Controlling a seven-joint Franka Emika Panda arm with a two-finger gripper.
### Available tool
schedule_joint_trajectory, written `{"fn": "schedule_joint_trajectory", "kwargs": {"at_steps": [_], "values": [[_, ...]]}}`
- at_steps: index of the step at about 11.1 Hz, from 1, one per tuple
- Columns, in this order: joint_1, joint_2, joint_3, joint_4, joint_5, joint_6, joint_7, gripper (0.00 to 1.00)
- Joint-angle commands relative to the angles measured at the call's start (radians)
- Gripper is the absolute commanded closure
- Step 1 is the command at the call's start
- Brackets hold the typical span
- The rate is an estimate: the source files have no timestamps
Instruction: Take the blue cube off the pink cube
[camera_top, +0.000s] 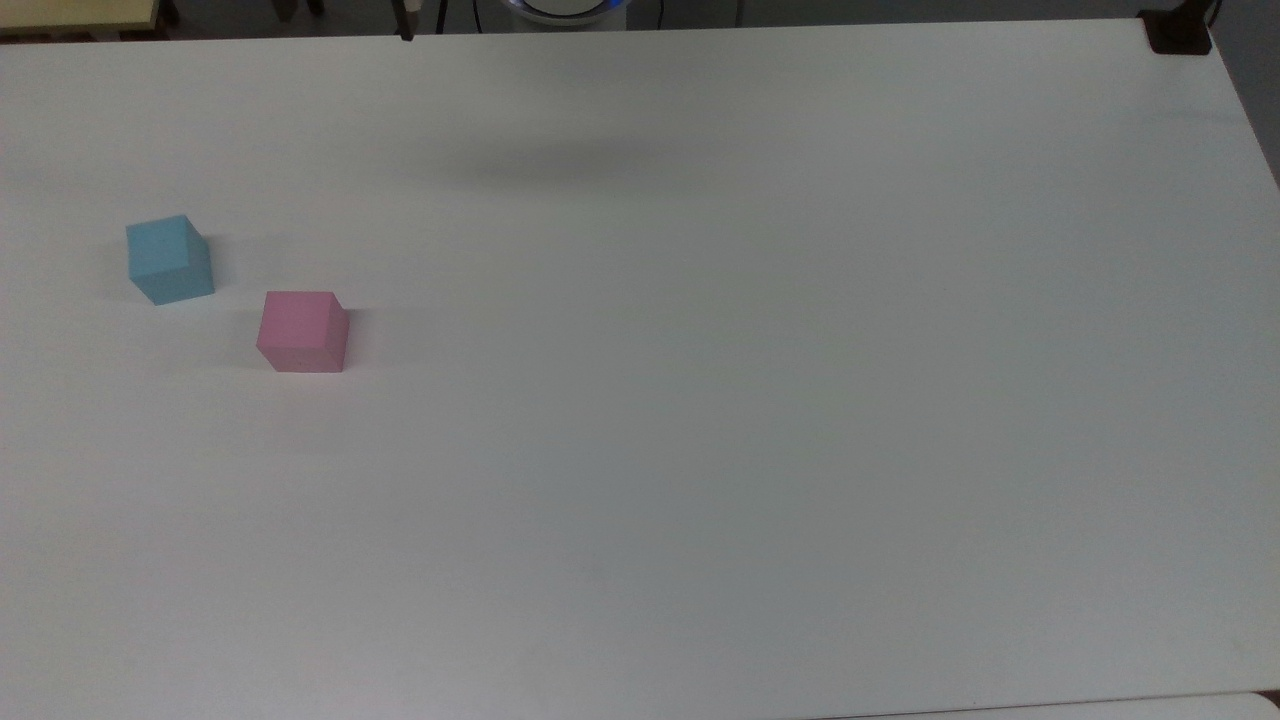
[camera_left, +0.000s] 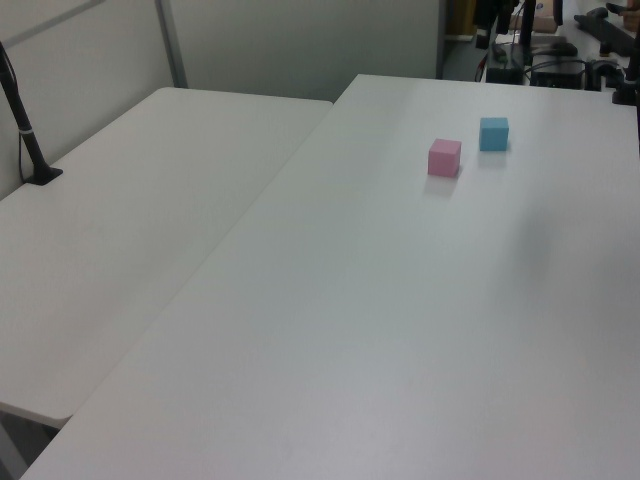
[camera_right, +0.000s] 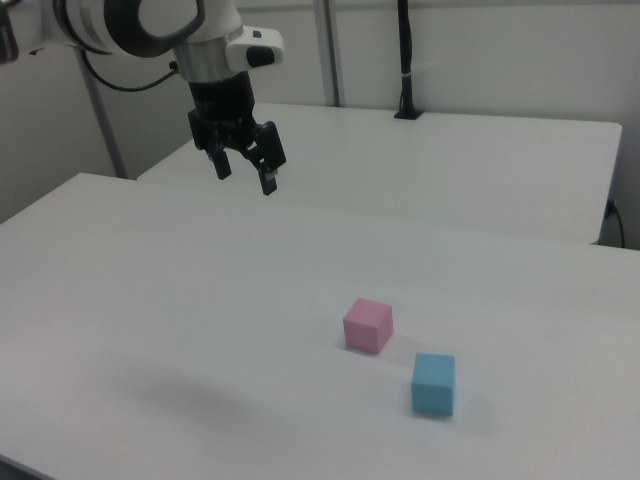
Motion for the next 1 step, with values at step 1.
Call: {"fn": "schedule_joint_trajectory", "kwargs": {"at_steps": [1], "values": [[0.031, -0.026, -0.014, -0.032, 0.006, 0.006, -0.033, 0.0]]}}
